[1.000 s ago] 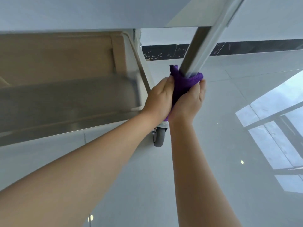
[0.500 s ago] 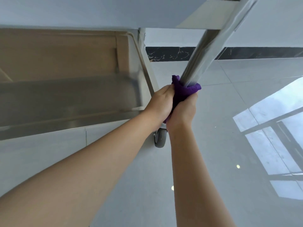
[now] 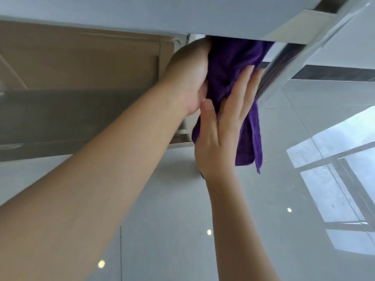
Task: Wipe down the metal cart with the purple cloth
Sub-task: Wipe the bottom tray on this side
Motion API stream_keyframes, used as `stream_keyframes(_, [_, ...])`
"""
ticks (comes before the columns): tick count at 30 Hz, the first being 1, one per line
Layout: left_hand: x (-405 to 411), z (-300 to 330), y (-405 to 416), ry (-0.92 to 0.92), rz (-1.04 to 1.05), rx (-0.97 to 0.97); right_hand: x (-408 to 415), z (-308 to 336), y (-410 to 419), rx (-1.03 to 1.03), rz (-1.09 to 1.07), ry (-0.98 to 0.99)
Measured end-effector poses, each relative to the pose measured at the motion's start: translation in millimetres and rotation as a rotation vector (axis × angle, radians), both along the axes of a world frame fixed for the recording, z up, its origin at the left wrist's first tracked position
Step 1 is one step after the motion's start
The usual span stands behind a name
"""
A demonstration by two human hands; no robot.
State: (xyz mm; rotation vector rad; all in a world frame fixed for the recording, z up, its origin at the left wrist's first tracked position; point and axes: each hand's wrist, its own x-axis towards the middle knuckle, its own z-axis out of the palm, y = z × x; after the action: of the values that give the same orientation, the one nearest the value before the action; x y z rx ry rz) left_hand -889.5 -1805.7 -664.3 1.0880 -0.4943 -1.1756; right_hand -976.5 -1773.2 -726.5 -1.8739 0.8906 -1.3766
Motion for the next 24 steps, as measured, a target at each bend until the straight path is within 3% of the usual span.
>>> stream_keyframes(1, [11.6, -2.7, 1.1, -0.077, 0.075, 0.022, 0.0, -5.9, -2.9, -0.022, -0.058, 0.085])
stream_keyframes(3, [32.6, -18.7, 1.4, -0.446, 0.167, 0.080, -1.8, -18.8, -19.4, 0.022, -0.068, 0.380])
stream_keyframes(5, [44.1, -39.9, 8.0, -0.791, 0.039, 0.200, -2.7, -40.0, -37.0, 0.227, -0.049, 0.760])
stream_keyframes(7, [45.0, -60.0, 16.0, -1.018, -0.143, 0.329, -2.2, -59.3, -46.5, 0.194, -0.068, 1.080])
stream_keyframes(11, [51.1, -100.1, 25.0, -1.431, -0.271, 0.467, 15.2, -63.2, -56.3, 0.220, -0.155, 1.238])
stream_keyframes(18, [40.4, -130.9, 43.3, -1.560, -0.135, 0.335, 41.0, -67.5, -106.9, 0.340, -0.228, 1.291])
stream_keyframes(24, [39.4, -134.6, 38.4, -1.604, -0.230, 0.442, 80.5, -55.2, -167.7, 0.286, -0.196, 1.324])
